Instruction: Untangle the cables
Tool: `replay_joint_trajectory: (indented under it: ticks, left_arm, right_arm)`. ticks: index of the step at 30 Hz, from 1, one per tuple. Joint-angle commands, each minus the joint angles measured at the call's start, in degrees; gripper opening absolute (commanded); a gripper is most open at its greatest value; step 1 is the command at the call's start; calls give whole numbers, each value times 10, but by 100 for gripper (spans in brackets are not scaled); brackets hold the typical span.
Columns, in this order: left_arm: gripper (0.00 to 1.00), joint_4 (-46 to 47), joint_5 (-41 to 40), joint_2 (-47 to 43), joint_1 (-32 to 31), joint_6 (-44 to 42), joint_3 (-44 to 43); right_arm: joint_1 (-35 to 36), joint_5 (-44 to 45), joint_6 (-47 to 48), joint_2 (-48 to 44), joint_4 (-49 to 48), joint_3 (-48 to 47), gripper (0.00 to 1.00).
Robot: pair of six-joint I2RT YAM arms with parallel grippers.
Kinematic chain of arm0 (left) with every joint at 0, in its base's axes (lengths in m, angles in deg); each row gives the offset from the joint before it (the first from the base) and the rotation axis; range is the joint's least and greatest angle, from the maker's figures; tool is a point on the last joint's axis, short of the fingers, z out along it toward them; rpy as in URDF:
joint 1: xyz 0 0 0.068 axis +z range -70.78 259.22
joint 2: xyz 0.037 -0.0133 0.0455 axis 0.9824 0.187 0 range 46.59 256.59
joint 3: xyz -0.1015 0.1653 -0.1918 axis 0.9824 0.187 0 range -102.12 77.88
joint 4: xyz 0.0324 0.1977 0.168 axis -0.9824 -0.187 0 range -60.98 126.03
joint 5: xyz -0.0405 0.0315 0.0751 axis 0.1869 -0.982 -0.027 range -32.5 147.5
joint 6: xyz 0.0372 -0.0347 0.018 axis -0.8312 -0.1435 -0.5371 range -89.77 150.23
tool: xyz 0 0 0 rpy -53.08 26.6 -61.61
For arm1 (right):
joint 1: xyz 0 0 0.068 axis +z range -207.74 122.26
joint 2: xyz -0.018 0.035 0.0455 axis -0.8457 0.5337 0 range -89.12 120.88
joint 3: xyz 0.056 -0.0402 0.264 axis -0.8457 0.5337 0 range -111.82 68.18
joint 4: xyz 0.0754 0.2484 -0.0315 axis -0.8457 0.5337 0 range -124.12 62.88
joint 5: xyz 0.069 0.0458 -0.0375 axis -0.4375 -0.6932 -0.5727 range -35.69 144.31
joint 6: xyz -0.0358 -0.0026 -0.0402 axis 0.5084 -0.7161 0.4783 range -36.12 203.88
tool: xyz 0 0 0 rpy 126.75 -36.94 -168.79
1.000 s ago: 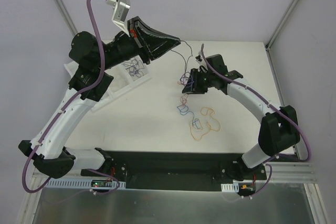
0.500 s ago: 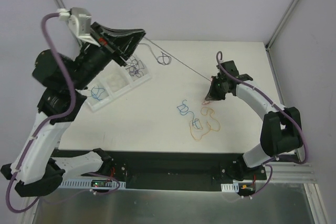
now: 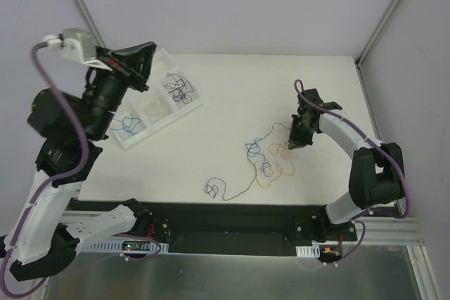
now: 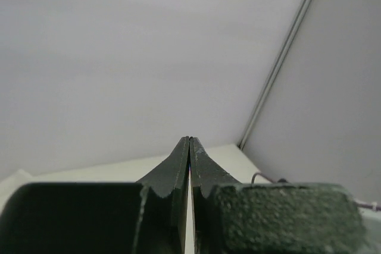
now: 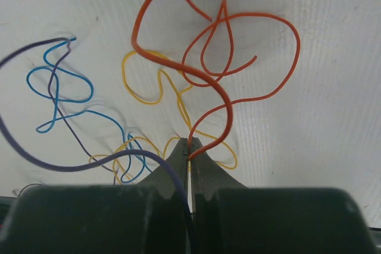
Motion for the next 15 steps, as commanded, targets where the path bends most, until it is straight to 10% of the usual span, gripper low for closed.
replay_joint_trajectory:
  ticks: [1, 4, 6, 10, 15]
  left_arm:
    - [0, -85, 33, 68, -2, 60, 35]
    - [5, -113, 110, 107, 4, 113, 80]
    - [32, -118, 228, 147, 17, 146, 115]
    - [54, -159, 452, 270, 15, 150, 144]
    - [62, -208, 451, 340, -22, 126, 192]
  right_arm:
    - [-1, -58, 31, -12, 24, -20, 0]
    - [2, -70, 40, -32, 31, -25, 0]
    - [2, -70, 46, -39, 39, -31, 2]
    - [2, -97, 51, -33, 56, -47, 7]
    - [2, -113, 51, -36, 55, -35, 10]
